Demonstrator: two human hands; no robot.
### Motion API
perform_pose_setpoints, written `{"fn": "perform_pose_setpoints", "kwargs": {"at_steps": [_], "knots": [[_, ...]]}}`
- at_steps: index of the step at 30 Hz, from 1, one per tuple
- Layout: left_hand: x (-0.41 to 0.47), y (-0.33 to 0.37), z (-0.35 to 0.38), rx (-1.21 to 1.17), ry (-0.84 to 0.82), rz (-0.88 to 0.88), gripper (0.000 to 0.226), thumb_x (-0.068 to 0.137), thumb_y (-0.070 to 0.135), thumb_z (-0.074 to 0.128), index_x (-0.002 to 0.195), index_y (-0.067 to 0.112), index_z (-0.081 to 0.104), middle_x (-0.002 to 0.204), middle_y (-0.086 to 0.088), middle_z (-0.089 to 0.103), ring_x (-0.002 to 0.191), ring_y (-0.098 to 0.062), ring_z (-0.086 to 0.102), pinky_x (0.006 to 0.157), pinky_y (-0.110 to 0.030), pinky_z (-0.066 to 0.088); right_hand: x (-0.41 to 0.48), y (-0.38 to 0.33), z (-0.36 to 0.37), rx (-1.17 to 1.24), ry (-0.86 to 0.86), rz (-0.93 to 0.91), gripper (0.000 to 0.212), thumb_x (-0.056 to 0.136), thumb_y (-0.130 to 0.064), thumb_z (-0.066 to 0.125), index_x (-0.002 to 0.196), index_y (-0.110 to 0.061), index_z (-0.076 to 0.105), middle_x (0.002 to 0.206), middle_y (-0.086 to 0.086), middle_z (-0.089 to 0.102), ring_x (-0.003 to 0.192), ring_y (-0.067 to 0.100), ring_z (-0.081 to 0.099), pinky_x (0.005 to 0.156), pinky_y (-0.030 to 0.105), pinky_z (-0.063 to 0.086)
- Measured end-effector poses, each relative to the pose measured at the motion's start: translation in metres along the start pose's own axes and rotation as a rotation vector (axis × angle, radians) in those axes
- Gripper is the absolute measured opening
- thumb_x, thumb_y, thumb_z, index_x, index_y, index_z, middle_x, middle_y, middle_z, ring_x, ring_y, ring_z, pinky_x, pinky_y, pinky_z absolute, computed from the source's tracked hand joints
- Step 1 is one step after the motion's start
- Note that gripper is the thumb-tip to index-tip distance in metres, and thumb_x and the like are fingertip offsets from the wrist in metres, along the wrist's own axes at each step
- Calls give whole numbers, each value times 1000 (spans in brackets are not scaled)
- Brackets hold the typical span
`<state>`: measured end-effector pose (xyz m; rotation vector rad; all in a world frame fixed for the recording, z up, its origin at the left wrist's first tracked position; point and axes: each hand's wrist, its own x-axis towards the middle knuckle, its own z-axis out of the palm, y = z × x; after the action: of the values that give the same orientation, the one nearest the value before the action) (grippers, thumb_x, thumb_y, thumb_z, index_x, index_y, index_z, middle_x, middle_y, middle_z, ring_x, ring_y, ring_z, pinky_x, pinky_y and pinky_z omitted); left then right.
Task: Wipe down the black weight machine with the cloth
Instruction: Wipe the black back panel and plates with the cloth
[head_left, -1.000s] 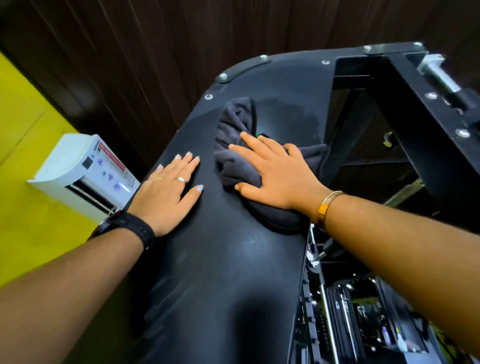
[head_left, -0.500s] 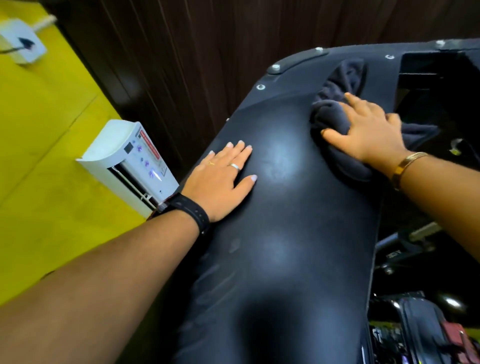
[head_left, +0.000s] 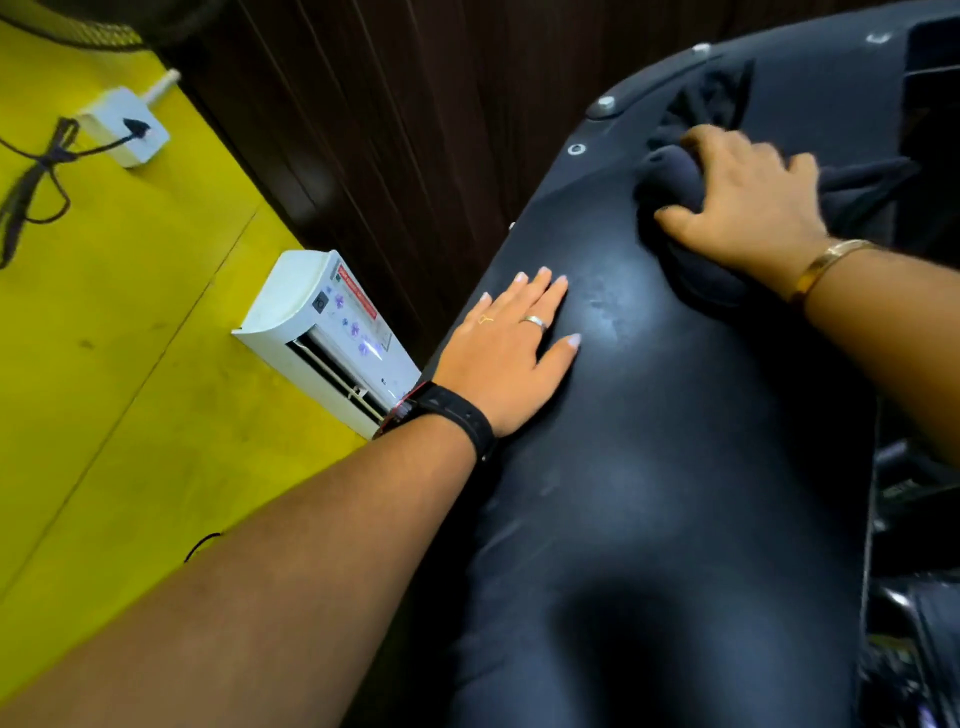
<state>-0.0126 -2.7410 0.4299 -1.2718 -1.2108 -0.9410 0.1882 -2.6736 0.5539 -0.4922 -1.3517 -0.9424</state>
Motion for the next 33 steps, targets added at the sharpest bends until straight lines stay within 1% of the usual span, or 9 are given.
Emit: {"fn": "perform_pose_setpoints", "kwargs": {"at_steps": [3,7,10,13,17,19,24,27,33], "knots": [[0,2,0,-22,1,-3,59,103,42,35,156,27,14,163,8,8,149,-9,1,118,-27,-3,-12,-5,-2,20,-22,-69,66,72,-60,40,120,-16,46,127,14,54,118,35,48,94,49,31],[0,2,-1,-35,22,-4,59,102,39,39,155,25,17,162,7,11,149,-10,4,118,-27,0,-40,-19,-1,-50,-114,-194,89,69,-76,22,135,-20,41,154,4,32,140,28,30,105,50,25],[-1,4,-1,-18,16,-17,59,102,39,38,155,25,16,162,7,11,149,-11,5,118,-27,0,-51,-24,-2,-29,-199,-317,91,66,-65,12,141,-20,37,160,1,19,145,25,19,108,48,18],[-2,5,-2,13,13,-32,59,103,41,35,155,25,14,163,7,9,149,-10,3,118,-27,-1,-43,-25,-4,62,-227,-404,89,63,-57,15,140,-20,40,159,-1,23,144,21,21,108,44,18],[-3,6,-2,35,1,-24,66,95,52,21,155,26,12,163,8,8,149,-9,1,118,-27,-2,-22,-31,1,112,-199,-424,81,68,-54,26,139,-20,45,154,-3,34,140,17,31,105,40,23],[-3,4,-2,31,-17,-28,65,96,52,20,156,27,11,163,10,7,149,-7,-1,118,-26,-3,-10,-37,5,108,-192,-428,74,71,-48,34,138,-20,46,152,-3,38,139,17,34,103,39,25],[-5,2,0,38,-5,-26,62,98,52,21,155,30,10,162,13,5,148,-4,-3,116,-22,-6,15,-53,16,99,-187,-415,72,76,-49,35,140,-19,44,150,-1,41,135,21,38,102,41,27],[-6,1,0,20,-7,-34,56,104,44,30,155,32,9,162,14,4,148,-4,-3,116,-22,-6,29,-57,21,91,-211,-374,62,88,-48,41,143,-22,40,154,-1,33,140,21,30,105,44,24],[-7,0,-1,-2,1,-27,55,104,41,31,155,33,11,162,15,5,148,-3,-3,114,-19,-8,47,-60,21,56,-248,-274,62,92,-52,43,148,-29,32,160,-4,18,146,21,18,109,48,19]]}}
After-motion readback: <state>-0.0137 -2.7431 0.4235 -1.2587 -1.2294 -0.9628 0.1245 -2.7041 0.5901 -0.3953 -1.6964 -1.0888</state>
